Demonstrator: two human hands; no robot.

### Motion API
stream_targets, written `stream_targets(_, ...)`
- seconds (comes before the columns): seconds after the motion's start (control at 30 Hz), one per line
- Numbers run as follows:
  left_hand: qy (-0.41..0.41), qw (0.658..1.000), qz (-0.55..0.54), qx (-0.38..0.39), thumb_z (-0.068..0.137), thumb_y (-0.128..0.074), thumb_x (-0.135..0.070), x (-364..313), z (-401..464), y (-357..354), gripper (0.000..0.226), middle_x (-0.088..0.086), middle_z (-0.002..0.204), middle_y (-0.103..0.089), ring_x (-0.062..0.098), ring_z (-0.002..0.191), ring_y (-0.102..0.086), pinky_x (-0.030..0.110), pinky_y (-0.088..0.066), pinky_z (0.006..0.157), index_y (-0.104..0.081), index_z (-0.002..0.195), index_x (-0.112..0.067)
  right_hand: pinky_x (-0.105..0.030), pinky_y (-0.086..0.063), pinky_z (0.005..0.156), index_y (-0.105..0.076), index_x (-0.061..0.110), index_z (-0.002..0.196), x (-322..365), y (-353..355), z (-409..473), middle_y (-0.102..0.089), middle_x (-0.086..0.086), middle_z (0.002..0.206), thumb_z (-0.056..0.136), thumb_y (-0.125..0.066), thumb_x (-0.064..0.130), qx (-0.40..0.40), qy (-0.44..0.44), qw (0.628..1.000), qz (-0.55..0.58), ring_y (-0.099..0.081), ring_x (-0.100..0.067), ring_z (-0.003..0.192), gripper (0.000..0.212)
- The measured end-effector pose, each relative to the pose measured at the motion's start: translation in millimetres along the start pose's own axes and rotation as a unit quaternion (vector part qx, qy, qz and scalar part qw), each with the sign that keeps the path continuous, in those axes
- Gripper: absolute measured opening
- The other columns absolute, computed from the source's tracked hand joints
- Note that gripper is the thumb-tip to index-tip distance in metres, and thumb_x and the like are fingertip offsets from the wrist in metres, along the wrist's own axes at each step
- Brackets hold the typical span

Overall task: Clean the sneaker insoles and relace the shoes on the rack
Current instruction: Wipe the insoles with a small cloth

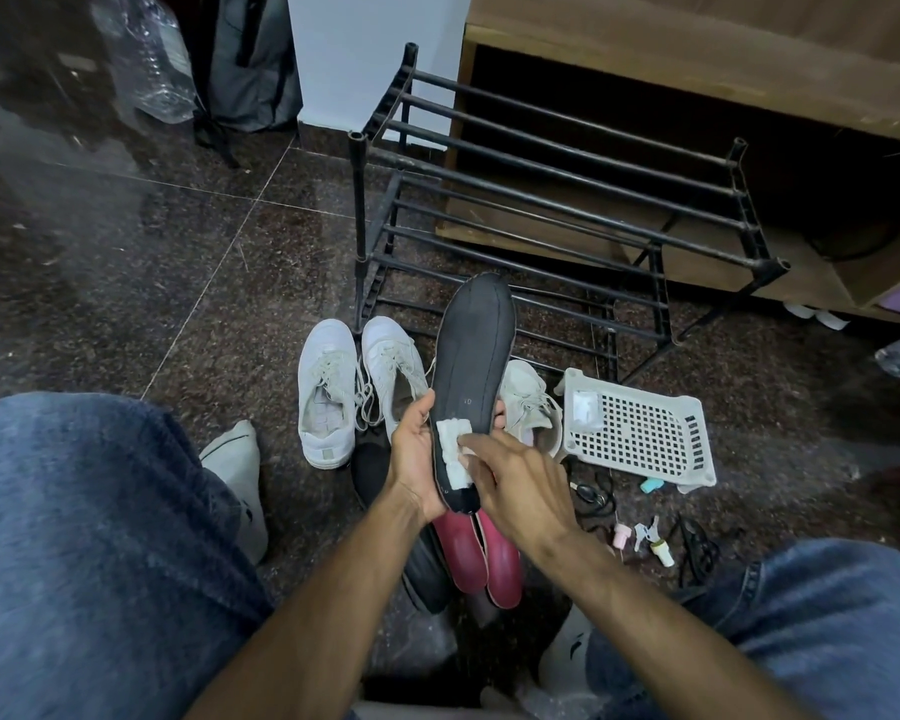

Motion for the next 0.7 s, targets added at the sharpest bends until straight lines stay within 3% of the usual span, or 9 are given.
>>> stream_targets(0.07, -0.001, 1.000, 0.008, 0.008, 0.090, -0.040, -0.052, -2.1, -0.7, -1.7, 0.068, 0.020, 0.115, -0.062, 0.029, 0.097, -0.064, 0.036, -0.057, 0.081, -0.062, 0.121, 0.005, -0.031, -0.048, 0.046, -0.059, 0.028, 0.120, 5.2, 8.6, -0.4, -0.059, 0.004, 0.096, 0.091, -0.064, 0.020, -0.028, 0.040, 0.999, -0.016, -0.060, -0.020, 0.061, 0.030)
stream_targets(0.13, -0.008, 1.000, 0.020, 0.013, 0.090, -0.041, -0.053, -3.7, -0.5, -0.5, 0.067, 0.018, 0.111, -0.065, 0.029, 0.098, -0.065, 0.038, -0.055, 0.086, -0.066, 0.117, 0.004, -0.030, -0.047, 0.040, -0.055, 0.029, 0.120, 9.8, 6.4, 0.2, -0.051, 0.003, 0.093, 0.089, -0.066, 0.017, -0.006, 0.093, 0.995, -0.028, -0.053, -0.014, 0.062, 0.035)
stream_targets(0.23, -0.016, 0.999, 0.034, 0.000, 0.082, -0.048, -0.059, -4.8, 1.1, 4.5, 0.069, 0.017, 0.102, -0.068, 0.026, 0.085, -0.068, 0.034, -0.054, 0.080, -0.071, 0.108, 0.002, -0.032, -0.051, 0.043, -0.049, 0.026, 0.125, 15.2, -6.3, -4.9, -0.045, 0.003, 0.097, 0.094, -0.059, 0.017, 0.072, 0.133, 0.987, -0.049, -0.044, -0.009, 0.065, 0.034)
stream_targets(0.3, -0.007, 0.999, 0.031, -0.002, 0.082, -0.048, -0.061, -1.2, 3.4, 6.4, 0.070, 0.016, 0.100, -0.067, 0.025, 0.082, -0.068, 0.033, -0.054, 0.078, -0.072, 0.106, 0.001, -0.034, -0.051, 0.045, -0.052, 0.023, 0.125, 15.8, -8.2, -5.0, -0.045, 0.003, 0.095, 0.092, -0.058, 0.010, 0.081, 0.130, 0.986, -0.061, -0.043, -0.012, 0.061, 0.036)
stream_targets(0.4, 0.021, 1.000, 0.019, 0.008, 0.087, -0.046, -0.059, 12.7, 0.7, 0.2, 0.061, 0.014, 0.092, -0.068, 0.027, 0.083, -0.067, 0.037, -0.052, 0.080, -0.073, 0.097, -0.005, -0.038, -0.048, 0.048, -0.059, 0.025, 0.119, 9.7, 1.5, 13.0, -0.048, 0.002, 0.093, 0.089, -0.059, 0.008, 0.049, 0.089, 0.991, -0.082, -0.053, -0.022, 0.059, 0.034)
stream_targets(0.5, 0.039, 0.998, 0.047, 0.003, 0.083, -0.053, -0.058, 24.2, -3.6, -3.3, 0.057, 0.015, 0.085, -0.068, 0.027, 0.070, -0.067, 0.034, -0.055, 0.066, -0.072, 0.098, -0.006, -0.043, -0.051, 0.066, -0.063, 0.025, 0.113, -13.0, 14.5, 51.0, -0.051, 0.000, 0.101, 0.090, -0.055, 0.011, 0.029, 0.000, 0.993, -0.112, -0.062, -0.033, 0.075, 0.028)
stream_targets(0.6, 0.055, 0.997, 0.063, -0.004, 0.077, -0.059, -0.059, 25.6, -2.6, -0.9, 0.065, 0.019, 0.087, -0.063, 0.027, 0.059, -0.064, 0.031, -0.055, 0.057, -0.066, 0.109, -0.003, -0.037, -0.049, 0.075, -0.069, 0.028, 0.111, -36.1, 29.1, 79.3, -0.060, 0.004, 0.107, 0.091, -0.059, 0.019, -0.006, -0.084, 0.994, -0.069, -0.063, -0.030, 0.092, 0.024)
stream_targets(0.7, 0.040, 0.998, 0.042, -0.003, 0.081, -0.057, -0.058, 19.7, -0.4, -2.7, 0.057, 0.015, 0.086, -0.067, 0.026, 0.067, -0.066, 0.034, -0.054, 0.066, -0.072, 0.101, -0.007, -0.035, -0.050, 0.075, -0.072, 0.025, 0.106, -29.5, 22.9, 66.2, -0.065, 0.003, 0.102, 0.091, -0.061, 0.022, -0.004, -0.093, 0.996, -0.015, -0.064, -0.026, 0.091, 0.019)
Point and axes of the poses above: each hand's wrist, its own z-axis towards the middle knuckle, its own y-axis out of the back of the hand, x = y × z, the point moved 8 cm from there along z, towards the middle knuckle
